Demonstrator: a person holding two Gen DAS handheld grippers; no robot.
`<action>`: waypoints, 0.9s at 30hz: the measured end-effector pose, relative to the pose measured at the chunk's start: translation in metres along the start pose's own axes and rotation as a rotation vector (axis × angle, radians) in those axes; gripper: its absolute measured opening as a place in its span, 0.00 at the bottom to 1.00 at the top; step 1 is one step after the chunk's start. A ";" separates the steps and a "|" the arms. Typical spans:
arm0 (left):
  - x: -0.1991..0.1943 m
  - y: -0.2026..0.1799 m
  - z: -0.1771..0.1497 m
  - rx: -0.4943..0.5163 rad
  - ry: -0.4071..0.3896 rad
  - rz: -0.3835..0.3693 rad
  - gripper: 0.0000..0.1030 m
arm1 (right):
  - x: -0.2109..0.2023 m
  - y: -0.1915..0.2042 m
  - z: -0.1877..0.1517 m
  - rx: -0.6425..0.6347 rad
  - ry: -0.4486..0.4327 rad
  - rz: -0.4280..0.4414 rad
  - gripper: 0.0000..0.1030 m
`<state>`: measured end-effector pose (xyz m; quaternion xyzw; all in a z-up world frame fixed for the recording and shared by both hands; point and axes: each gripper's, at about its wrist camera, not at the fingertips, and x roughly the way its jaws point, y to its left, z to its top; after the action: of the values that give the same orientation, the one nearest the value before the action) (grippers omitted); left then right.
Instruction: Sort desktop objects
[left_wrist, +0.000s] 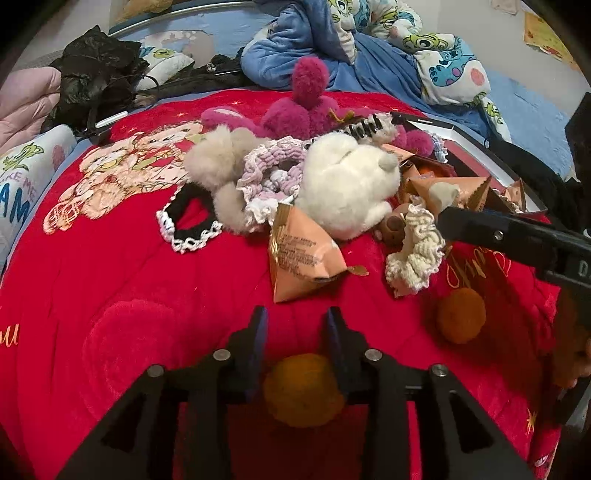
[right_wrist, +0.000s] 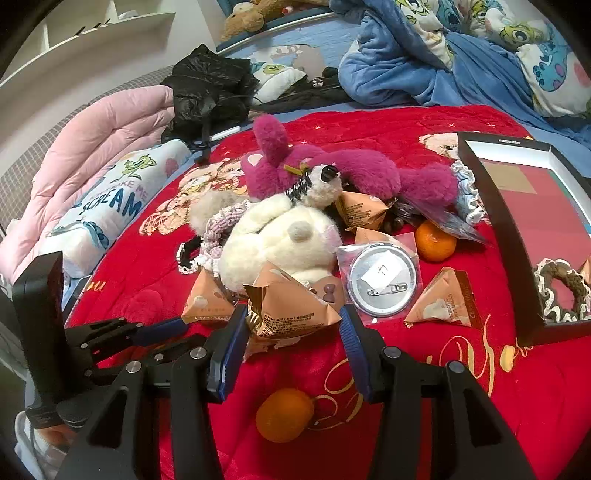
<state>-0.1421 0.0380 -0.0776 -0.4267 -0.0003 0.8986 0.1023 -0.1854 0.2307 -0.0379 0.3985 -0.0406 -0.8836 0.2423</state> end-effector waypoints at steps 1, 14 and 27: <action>-0.002 -0.001 -0.003 0.002 -0.001 -0.001 0.37 | 0.000 0.000 0.000 -0.002 0.000 0.001 0.46; -0.004 -0.023 -0.031 -0.031 -0.020 0.058 0.45 | -0.013 0.007 -0.004 -0.006 -0.029 0.004 0.46; -0.013 -0.047 -0.033 0.023 -0.059 0.075 0.38 | -0.035 0.001 -0.021 0.013 -0.052 -0.012 0.46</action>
<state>-0.1008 0.0784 -0.0847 -0.3986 0.0230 0.9139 0.0735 -0.1501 0.2484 -0.0280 0.3771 -0.0503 -0.8949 0.2331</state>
